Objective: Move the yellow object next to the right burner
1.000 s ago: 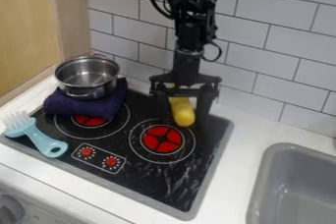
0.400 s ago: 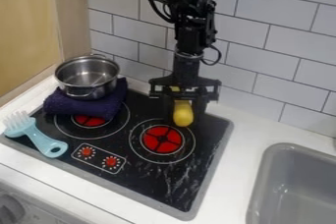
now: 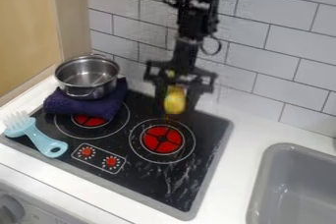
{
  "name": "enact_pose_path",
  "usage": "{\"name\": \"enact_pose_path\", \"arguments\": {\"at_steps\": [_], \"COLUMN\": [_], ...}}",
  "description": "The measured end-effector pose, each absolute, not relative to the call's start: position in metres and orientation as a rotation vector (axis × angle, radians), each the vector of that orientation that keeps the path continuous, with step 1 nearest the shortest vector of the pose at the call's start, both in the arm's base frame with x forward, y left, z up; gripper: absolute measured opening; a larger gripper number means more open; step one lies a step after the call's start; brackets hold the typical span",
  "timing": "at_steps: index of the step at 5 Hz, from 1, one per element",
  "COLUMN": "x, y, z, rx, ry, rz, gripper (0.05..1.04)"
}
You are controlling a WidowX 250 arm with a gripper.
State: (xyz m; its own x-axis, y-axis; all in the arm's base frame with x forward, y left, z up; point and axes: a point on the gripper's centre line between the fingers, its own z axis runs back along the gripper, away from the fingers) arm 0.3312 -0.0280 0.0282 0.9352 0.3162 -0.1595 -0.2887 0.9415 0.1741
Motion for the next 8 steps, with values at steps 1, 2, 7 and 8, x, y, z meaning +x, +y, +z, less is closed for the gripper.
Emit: {"name": "enact_pose_path", "arguments": {"at_steps": [1, 2, 7, 8], "x": [0.330, 0.303, 0.197, 0.186], "y": [-0.050, -0.063, -0.126, -0.122], "z": [0.053, 0.050, 0.011, 0.001], "rx": [0.147, 0.139, 0.084, 0.091], "ry": [0.129, 0.159, 0.182, 0.204], "rz": [0.200, 0.148, 0.045, 0.066], "gripper": [0.589, 0.589, 0.589, 0.589]}}
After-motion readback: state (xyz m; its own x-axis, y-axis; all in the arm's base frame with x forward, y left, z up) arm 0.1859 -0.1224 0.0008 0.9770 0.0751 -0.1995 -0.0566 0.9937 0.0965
